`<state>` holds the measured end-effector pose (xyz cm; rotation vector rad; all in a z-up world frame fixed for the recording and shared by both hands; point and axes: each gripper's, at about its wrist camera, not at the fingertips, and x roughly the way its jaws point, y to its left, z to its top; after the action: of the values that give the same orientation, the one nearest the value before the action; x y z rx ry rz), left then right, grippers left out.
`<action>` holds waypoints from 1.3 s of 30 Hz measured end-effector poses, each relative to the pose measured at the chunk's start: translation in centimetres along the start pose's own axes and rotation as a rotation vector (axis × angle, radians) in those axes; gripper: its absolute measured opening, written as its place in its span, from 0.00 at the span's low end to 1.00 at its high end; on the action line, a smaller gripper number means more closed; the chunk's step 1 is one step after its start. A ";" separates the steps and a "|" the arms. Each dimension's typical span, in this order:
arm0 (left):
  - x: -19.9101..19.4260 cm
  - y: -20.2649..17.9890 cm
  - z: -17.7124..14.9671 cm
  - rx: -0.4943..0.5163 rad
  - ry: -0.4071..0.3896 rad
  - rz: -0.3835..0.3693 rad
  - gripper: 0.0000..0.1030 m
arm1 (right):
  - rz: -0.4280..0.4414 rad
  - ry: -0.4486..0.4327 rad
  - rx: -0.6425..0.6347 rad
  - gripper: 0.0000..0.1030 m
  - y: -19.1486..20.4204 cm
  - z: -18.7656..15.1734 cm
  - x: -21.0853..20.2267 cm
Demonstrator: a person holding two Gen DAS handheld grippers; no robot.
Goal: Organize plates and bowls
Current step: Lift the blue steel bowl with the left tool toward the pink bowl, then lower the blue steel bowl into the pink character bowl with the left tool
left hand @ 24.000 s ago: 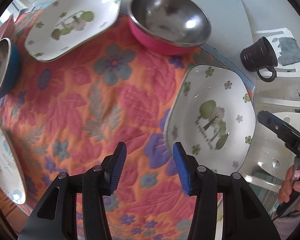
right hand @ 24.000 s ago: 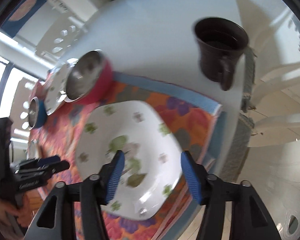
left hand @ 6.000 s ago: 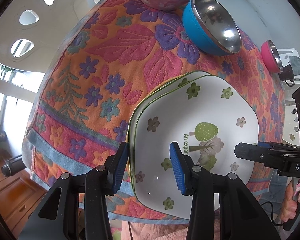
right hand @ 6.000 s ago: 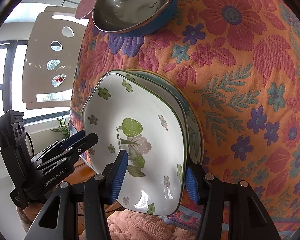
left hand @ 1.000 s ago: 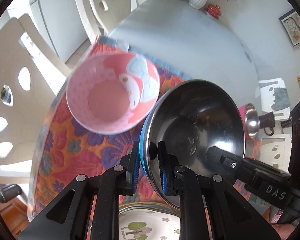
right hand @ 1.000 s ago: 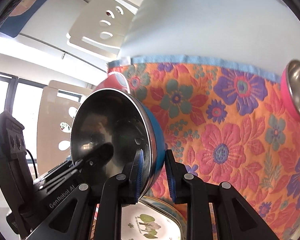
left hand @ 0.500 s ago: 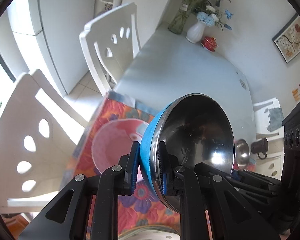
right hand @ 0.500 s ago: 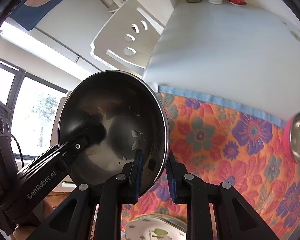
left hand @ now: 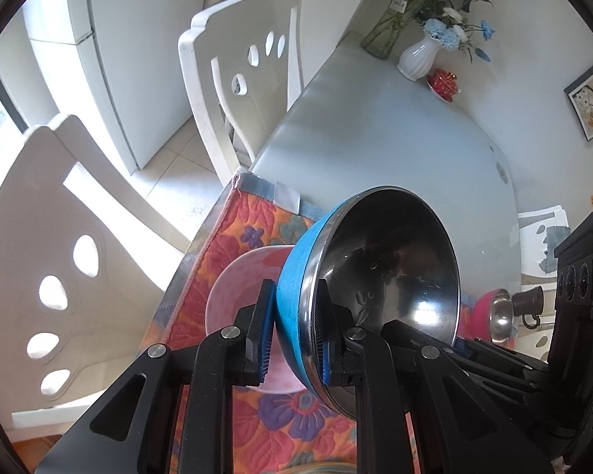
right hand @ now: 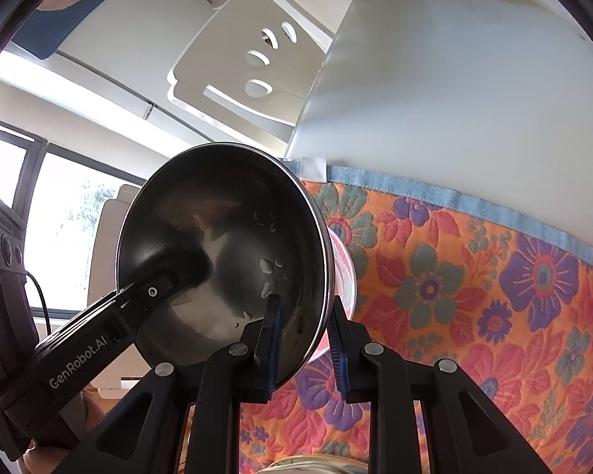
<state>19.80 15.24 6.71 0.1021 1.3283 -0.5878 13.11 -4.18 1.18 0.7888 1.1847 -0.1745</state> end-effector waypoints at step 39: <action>5.6 4.3 -2.2 -0.016 0.141 0.067 0.17 | 0.014 0.140 0.049 0.24 0.2 0.6 6.9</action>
<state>20.52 17.87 -0.17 0.1768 1.4609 -0.5202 16.42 -2.58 -4.72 0.8635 1.3108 -0.1389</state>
